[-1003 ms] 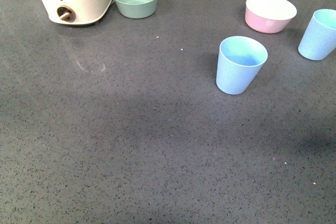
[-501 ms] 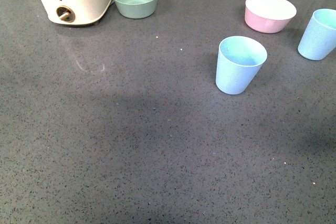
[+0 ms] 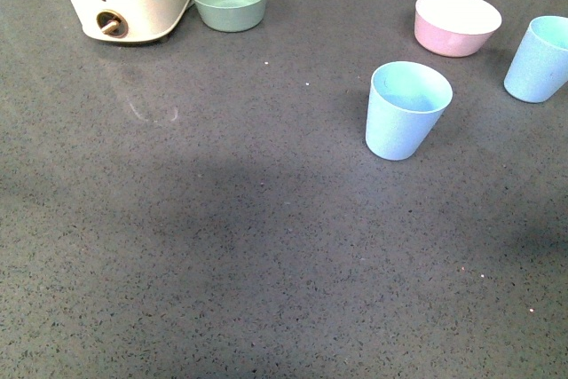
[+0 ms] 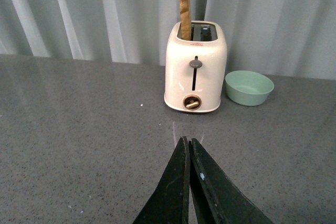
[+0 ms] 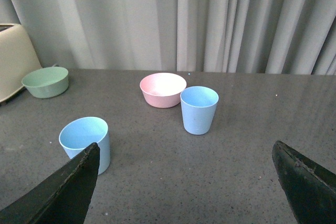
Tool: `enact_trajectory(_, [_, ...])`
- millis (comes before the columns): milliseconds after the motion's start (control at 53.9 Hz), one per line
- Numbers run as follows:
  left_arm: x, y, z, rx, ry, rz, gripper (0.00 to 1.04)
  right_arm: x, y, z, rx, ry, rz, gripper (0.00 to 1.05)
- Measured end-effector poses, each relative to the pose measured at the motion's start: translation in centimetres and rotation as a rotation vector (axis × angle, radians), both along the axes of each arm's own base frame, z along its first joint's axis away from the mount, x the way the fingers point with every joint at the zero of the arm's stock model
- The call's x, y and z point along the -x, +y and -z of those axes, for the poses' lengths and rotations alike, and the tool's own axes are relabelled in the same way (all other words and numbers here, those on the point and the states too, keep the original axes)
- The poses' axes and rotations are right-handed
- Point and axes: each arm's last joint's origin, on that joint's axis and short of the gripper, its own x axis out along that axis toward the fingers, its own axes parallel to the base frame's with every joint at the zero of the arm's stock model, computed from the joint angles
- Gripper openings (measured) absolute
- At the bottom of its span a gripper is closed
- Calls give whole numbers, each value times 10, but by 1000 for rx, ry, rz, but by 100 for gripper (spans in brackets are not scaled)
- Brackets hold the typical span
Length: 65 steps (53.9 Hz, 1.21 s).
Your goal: Stack blue cups with both arms
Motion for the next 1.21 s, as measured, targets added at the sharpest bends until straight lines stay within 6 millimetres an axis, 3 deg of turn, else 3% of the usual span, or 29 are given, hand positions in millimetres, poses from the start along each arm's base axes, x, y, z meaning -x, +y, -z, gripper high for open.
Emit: enact_trajectory(1207, [45, 0, -8, -1, -28, 2, 2, 0, 0, 0, 0, 0, 0, 96])
